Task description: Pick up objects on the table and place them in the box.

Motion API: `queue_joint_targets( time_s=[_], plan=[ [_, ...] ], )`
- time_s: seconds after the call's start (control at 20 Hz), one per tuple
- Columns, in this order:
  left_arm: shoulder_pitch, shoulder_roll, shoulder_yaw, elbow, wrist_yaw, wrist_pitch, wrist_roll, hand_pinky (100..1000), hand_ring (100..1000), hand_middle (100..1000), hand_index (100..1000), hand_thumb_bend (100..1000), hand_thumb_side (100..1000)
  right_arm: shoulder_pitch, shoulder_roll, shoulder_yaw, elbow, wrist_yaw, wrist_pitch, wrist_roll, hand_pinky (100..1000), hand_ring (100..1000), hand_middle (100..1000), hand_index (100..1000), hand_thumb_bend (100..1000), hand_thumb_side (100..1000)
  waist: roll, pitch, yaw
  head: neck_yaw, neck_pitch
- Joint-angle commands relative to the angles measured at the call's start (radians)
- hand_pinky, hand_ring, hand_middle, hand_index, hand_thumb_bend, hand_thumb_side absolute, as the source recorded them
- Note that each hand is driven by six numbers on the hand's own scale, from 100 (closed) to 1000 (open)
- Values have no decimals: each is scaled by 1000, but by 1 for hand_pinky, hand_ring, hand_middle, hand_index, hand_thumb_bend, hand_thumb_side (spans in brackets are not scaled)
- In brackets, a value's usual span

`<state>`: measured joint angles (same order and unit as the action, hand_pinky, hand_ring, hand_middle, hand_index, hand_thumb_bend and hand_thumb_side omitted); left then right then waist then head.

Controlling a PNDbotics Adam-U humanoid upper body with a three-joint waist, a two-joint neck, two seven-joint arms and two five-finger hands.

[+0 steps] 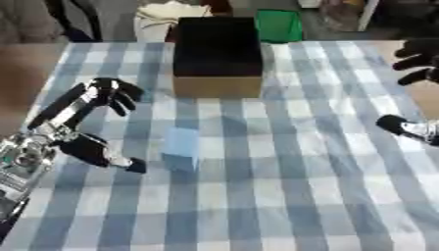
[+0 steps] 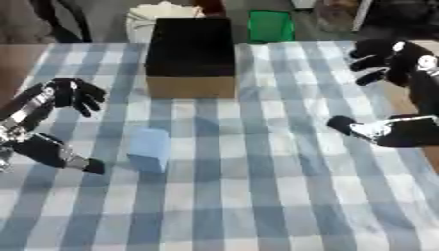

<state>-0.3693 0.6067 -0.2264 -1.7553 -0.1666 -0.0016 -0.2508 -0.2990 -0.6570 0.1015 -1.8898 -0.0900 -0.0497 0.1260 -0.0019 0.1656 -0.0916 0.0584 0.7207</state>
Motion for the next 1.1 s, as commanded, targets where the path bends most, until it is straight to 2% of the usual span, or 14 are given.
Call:
queue_joint_targets(
  time_s=[0.05, 0.25, 0.6, 1.1],
  plan=[
    [-48, 42, -26, 8, -15, 22, -15, 601, 642, 641, 770, 1000, 163, -9, -29, -3, -4, 5, -1, 7, 671, 771, 757, 857, 639, 100, 2, -19, -1, -1, 6],
    [-110, 47, -73, 40, -30, 44, -40, 598, 624, 626, 764, 1000, 167, -9, -28, 2, -1, 3, -1, 11, 671, 771, 756, 857, 636, 100, 4, -22, -7, 4, 8],
    [-197, 20, -142, 153, -70, 46, -87, 599, 610, 608, 745, 1000, 176, -9, -26, 6, 1, 0, 0, 15, 671, 771, 756, 858, 632, 100, 7, -26, -15, 8, 10],
    [-232, -9, -190, 261, -136, 17, -127, 601, 594, 587, 726, 1000, 189, -8, -24, 7, 3, -1, 0, 16, 671, 769, 755, 862, 629, 100, 8, -26, -16, 10, 16]
  ],
)
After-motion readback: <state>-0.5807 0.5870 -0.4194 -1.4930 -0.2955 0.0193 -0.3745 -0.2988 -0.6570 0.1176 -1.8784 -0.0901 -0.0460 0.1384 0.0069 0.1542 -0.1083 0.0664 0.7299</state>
